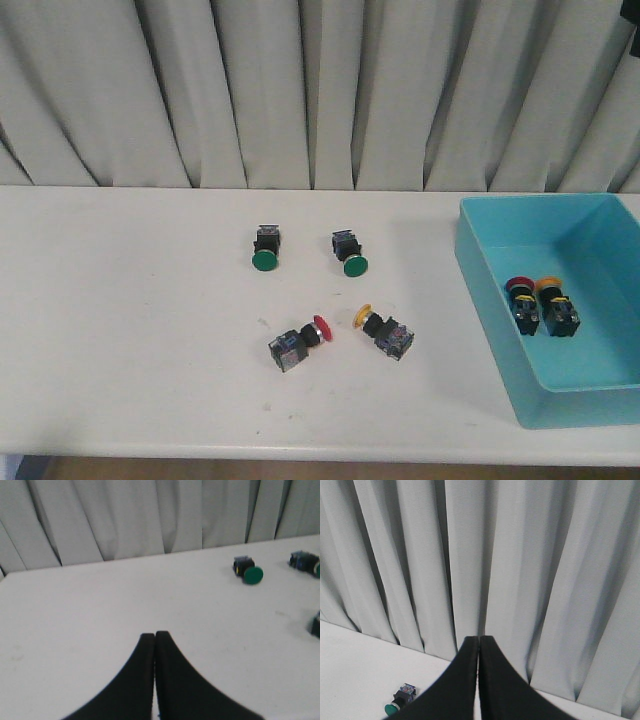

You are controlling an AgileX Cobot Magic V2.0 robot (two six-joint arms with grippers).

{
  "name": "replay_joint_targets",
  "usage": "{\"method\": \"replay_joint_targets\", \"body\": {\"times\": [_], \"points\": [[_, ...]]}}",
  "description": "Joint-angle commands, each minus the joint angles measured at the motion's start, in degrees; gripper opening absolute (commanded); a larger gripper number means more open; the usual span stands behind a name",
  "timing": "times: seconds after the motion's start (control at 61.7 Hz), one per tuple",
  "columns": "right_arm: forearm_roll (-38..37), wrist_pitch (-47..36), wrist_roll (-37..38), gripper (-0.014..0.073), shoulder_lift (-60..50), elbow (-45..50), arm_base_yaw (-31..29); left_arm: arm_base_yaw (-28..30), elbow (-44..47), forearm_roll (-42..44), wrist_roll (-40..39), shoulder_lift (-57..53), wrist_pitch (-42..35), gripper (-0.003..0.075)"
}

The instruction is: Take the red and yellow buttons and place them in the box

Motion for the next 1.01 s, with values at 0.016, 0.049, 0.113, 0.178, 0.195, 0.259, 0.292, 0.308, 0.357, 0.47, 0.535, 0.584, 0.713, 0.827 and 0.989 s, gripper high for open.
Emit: {"method": "replay_joint_targets", "body": {"times": [0.016,0.049,0.113,0.178,0.195,0.259,0.292,0.308,0.357,0.47,0.535,0.584,0.713,0.827,0.989], "points": [[1.6,-2.5,-0.4,-0.0008,-0.7,-1.5,0.1,1.3,2.6,0.5,-1.7,-2.6,-5.7,-0.0006],[1.6,-2.5,-0.4,-0.0008,-0.7,-1.5,0.1,2.1,3.0,0.6,-1.9,-2.5,-5.8,-0.0006],[1.6,-2.5,-0.4,-0.0008,-0.7,-1.5,0.1,3.5,3.0,0.6,-1.9,-2.4,-5.5,-0.0006],[1.6,-2.5,-0.4,-0.0008,-0.7,-1.5,0.1,4.6,3.0,0.6,-1.8,-2.5,-5.6,-0.0006],[1.6,-2.5,-0.4,-0.0008,-0.7,-1.5,0.1,4.9,3.0,0.6,-1.8,-2.5,-5.7,-0.0006],[1.6,-2.5,-0.4,-0.0008,-0.7,-1.5,0.1,5.1,3.0,1.0,-1.8,-2.6,-5.6,-0.0006],[1.6,-2.5,-0.4,-0.0008,-0.7,-1.5,0.1,5.1,3.0,1.1,-1.8,-2.6,-5.6,-0.0006],[1.6,-2.5,-0.4,-0.0008,-0.7,-1.5,0.1,5.0,3.0,1.1,-1.8,-2.6,-5.6,-0.0006],[1.6,-2.5,-0.4,-0.0008,-0.7,-1.5,0.1,4.6,3.0,1.1,-1.8,-2.6,-5.6,-0.0006],[1.6,-2.5,-0.4,-0.0008,-0.7,-1.5,0.1,3.5,3.0,0.8,-1.9,-2.6,-5.8,-0.0006],[1.6,-2.5,-0.4,-0.0008,-0.7,-1.5,0.1,2.9,3.0,-0.1,-2.4,-2.6,-6.0,-0.0006],[1.6,-2.5,-0.4,-0.0008,-0.7,-1.5,0.1,2.8,3.0,-0.6,-3.3,-2.6,-6.3,-0.0006],[1.6,-2.5,-0.4,-0.0008,-0.7,-1.5,0.1,2.8,3.0,-0.6,-4.7,-2.6,-7.2,-0.0006],[1.6,-2.5,-0.4,-0.0008,-0.7,-1.5,0.1,2.8,3.0,-0.6,-4.8,-2.5,-7.5,-0.0006],[1.6,-2.5,-0.4,-0.0007,-0.7,-1.5,0.1,2.8,3.0,-0.5,-4.8,-2.5,-7.3,-0.0006]]}}
